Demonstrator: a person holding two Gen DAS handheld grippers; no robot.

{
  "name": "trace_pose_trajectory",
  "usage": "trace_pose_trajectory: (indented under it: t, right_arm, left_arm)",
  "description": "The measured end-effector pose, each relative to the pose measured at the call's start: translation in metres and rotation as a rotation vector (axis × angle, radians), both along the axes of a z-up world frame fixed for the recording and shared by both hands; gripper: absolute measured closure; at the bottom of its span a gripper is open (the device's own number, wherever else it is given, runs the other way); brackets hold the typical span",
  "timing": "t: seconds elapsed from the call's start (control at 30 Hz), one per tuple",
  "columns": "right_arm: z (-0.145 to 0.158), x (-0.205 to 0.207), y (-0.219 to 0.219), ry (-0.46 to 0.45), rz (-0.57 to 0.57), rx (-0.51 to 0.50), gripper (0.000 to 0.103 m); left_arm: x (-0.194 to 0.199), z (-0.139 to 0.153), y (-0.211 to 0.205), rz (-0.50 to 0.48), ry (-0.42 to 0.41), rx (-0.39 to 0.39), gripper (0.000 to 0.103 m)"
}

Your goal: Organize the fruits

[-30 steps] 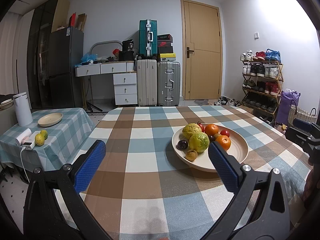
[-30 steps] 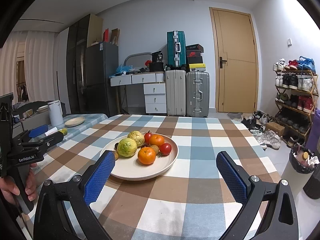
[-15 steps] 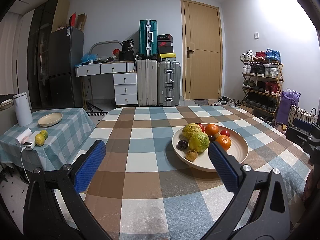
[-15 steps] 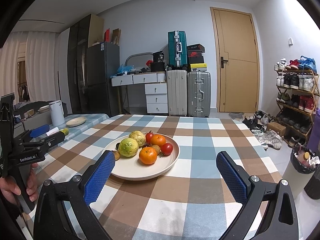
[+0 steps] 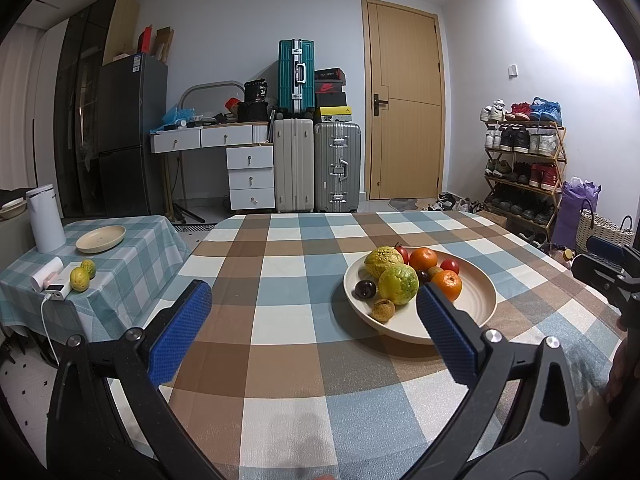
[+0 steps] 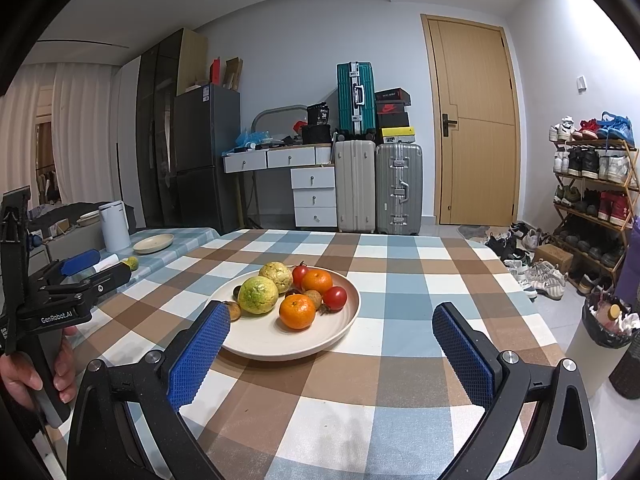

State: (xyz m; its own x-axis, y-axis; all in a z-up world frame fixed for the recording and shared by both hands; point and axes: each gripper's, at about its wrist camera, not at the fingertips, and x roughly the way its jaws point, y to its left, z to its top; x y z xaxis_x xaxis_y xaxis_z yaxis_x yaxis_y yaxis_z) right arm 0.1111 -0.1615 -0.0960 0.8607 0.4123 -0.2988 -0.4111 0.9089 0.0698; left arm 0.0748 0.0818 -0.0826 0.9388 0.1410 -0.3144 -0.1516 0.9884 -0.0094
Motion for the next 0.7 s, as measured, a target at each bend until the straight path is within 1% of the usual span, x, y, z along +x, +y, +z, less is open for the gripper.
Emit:
trace_pose_trajectory:
  t: [0.7]
  right_arm:
    - [-0.0006, 0.0001, 0.0, 0.001, -0.001, 0.001, 0.0]
  left_arm:
    - [0.0001, -0.0001, -0.0003, -0.002, 0.0, 0.0, 0.001]
